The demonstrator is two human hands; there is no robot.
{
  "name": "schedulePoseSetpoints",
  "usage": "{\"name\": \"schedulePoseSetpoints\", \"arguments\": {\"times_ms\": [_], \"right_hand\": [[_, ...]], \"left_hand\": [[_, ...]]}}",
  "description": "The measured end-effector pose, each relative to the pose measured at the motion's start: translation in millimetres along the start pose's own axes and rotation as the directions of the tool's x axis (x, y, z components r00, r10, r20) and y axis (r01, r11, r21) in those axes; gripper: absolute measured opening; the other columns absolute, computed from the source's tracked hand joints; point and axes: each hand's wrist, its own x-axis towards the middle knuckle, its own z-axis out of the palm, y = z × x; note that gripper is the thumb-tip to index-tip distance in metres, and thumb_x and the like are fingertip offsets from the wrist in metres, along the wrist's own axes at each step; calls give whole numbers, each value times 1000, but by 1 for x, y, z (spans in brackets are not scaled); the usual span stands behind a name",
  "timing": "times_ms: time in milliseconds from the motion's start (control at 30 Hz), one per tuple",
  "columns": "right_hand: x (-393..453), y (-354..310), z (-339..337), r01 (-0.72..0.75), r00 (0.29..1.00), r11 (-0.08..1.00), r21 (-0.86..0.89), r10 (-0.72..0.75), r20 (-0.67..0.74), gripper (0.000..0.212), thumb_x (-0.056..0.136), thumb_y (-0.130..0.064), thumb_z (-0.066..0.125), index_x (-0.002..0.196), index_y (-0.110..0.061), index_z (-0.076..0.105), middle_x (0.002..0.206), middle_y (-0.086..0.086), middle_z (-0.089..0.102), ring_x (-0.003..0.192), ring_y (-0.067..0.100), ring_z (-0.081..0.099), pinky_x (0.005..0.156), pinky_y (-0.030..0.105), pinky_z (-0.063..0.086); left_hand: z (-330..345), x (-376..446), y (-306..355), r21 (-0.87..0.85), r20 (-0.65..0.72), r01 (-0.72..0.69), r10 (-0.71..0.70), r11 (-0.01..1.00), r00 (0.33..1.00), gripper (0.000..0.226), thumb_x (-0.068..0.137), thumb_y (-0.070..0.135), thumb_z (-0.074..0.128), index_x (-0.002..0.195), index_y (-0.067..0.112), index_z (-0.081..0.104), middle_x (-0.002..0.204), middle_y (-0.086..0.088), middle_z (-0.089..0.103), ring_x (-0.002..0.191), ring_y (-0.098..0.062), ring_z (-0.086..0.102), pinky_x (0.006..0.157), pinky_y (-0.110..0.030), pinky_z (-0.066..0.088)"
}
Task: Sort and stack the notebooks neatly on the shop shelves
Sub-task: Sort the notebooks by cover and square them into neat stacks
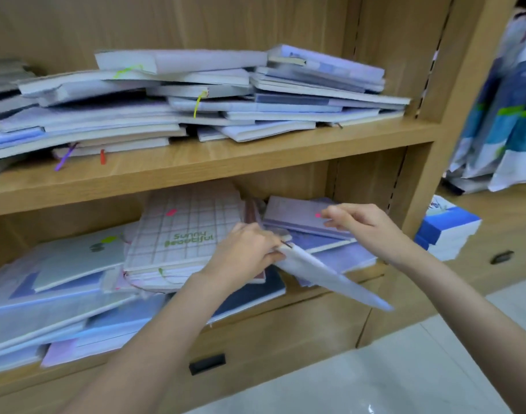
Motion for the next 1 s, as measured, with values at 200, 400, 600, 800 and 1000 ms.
{"name": "schedulePoseSetpoints", "arguments": {"times_ms": [200,400,600,800,1000], "right_hand": [[56,94,25,-142,917,846,-514,308,253,75,92,-32,57,148,-7,16,153,15,22,139,28,29,108,31,28],[75,107,17,42,892,617,-786,331,308,57,86,-32,64,136,-12,44,133,10,52,119,28,51,94,33,43],[46,58,1,90,966,393,-915,190,177,27,89,-7,45,111,-10,60,107,13,64,103,30,57,84,30,37],[-2,-39,-34,37,948,849,-526,-196,-251,25,88,-11,51,107,-3,66,96,11,70,84,23,60,72,21,33],[-69,-137,-58,342,890,877,-337,-417,-183,16,86,-12,49,95,-10,62,86,-12,60,76,-11,51,72,3,34]], "left_hand": [[4,5,-7,-97,-41,17,-21,995,999,18,94,35,51,92,22,62,77,12,51,83,-16,47,69,-21,21],[11,-6,-17,-69,56,90,-86,994,995,41,91,40,52,58,29,30,57,10,38,55,-7,38,51,-24,24],[-11,-17,-4,-29,71,139,-137,990,988,27,96,37,45,111,25,64,112,5,62,98,-15,57,74,-22,38],[-29,-44,24,-207,-253,43,-96,977,963,14,83,10,60,88,14,72,85,-6,71,78,-25,66,63,-33,55],[-72,-79,43,-567,-322,43,-269,822,908,17,89,21,59,88,8,70,145,21,24,102,12,49,78,-12,44]]}}
